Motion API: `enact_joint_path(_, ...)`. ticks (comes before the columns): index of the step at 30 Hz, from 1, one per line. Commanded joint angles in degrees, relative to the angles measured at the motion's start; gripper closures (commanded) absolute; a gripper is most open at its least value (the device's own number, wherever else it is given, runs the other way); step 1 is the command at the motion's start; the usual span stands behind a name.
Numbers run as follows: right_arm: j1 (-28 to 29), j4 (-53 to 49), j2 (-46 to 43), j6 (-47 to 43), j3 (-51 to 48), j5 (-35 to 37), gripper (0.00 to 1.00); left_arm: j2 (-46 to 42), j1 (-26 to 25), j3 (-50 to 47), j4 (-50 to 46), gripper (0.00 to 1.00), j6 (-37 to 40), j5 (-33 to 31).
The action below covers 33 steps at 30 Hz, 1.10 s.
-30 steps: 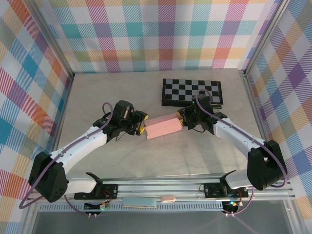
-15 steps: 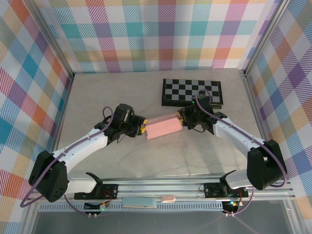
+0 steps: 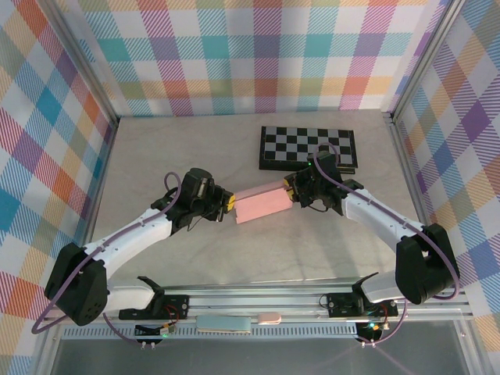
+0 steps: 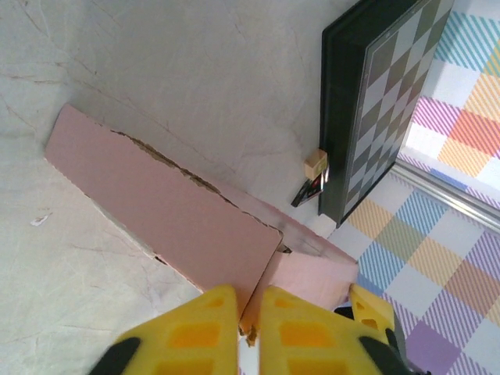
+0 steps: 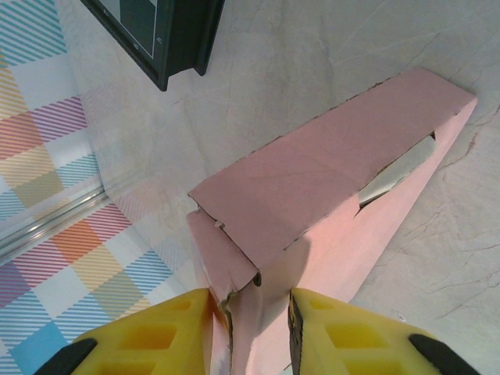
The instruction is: Fold the paper box
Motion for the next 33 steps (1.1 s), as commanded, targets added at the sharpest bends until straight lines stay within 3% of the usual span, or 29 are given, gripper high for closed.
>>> enact_joint_path(1, -0.2, -5.4, 0.8, -1.2, -0.8, -1.0, 0.69, -0.1, 0.1, -2.1, -1.5, 0.94, 0.0, 1.2)
enact_joint_path(11, -3.8, -13.8, -1.3, -13.4, 5.4, -2.7, 0.49, 1.1, -0.6, -2.0, -3.3, 0.97, 2.8, 2.8)
enact_joint_path(15, -5.8, -13.3, -2.9, -18.4, 5.8, -4.2, 0.50, 1.6, -0.7, -1.5, -2.9, 0.97, 3.3, 3.1)
enact_joint_path(20, -5.9, -9.6, -1.5, -17.3, 4.3, -6.3, 0.58, 2.3, -0.9, -0.8, -2.5, 0.97, 3.9, 3.5)
enact_joint_path(33, -7.1, -5.3, 5.9, -22.5, 11.9, -9.3, 0.45, 2.8, -1.0, 1.1, -3.1, 0.98, 5.6, 3.6)
